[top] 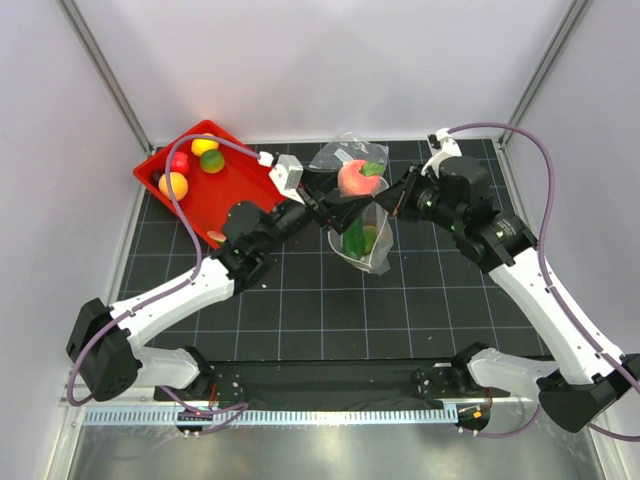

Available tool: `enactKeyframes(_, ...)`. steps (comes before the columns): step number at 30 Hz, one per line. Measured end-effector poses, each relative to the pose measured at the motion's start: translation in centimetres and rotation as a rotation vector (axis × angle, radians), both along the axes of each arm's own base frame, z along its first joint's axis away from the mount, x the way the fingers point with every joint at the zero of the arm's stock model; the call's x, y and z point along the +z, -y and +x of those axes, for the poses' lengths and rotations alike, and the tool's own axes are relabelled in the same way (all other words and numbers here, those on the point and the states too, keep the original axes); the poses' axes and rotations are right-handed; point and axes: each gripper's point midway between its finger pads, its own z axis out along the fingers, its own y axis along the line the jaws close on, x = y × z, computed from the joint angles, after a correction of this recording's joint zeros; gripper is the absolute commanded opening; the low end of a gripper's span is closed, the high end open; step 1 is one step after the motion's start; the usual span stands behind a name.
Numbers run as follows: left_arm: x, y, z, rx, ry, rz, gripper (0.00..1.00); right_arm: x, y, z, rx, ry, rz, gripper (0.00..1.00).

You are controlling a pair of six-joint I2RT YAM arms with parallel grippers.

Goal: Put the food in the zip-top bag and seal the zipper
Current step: Place the fake fruit in the zipper food storage bag.

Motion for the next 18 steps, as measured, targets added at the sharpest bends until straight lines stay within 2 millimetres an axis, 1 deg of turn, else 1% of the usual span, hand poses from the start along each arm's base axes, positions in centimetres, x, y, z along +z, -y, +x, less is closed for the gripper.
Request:
enactKeyframes(2, 0.0, 0.0, 0.0, 0.000, -0.001, 0.000, 0.26, 0.3, 0.0, 0.0, -0.007, 0.006, 0.013, 0.01)
enactKeyframes(4, 0.0, 0.0, 0.0, 0.000, -0.001, 0.001, 0.30, 0.7, 0.2, 0.1, -0.017, 0.010, 0.026, 0.01)
enactKeyframes(6, -0.1, 0.0, 0.0, 0.000, -0.001, 0.001, 0.38, 1.1, 0.3, 0.2, -0.027, 0.020, 0.039, 0.01)
enactKeyframes(7, -0.1, 0.1, 0.1, 0.000, 0.000, 0.001, 0.55, 1.2, 0.4, 0.2, -0.032, 0.024, 0.044, 0.01)
enactKeyframes(8, -0.2, 0.1, 0.1, 0.000, -0.002, 0.002, 0.61, 1.4, 0.5, 0.2, -0.036, 0.027, 0.047, 0.01)
enactKeyframes(10, -0.4, 0.2, 0.2, 0.001, -0.006, 0.006, 0.69, 1.7, 0.7, 0.3, -0.045, 0.035, 0.055, 0.01)
enactKeyframes(15, -0.6, 0.3, 0.4, 0.007, -0.009, 0.010, 0.79, 2.0, 1.0, 0.3, -0.059, 0.041, 0.064, 0.01)
enactKeyframes(18, -0.7, 0.3, 0.5, 0.013, -0.008, 0.010, 0.91, 2.1, 1.1, 0.3, -0.062, 0.044, 0.066, 0.01)
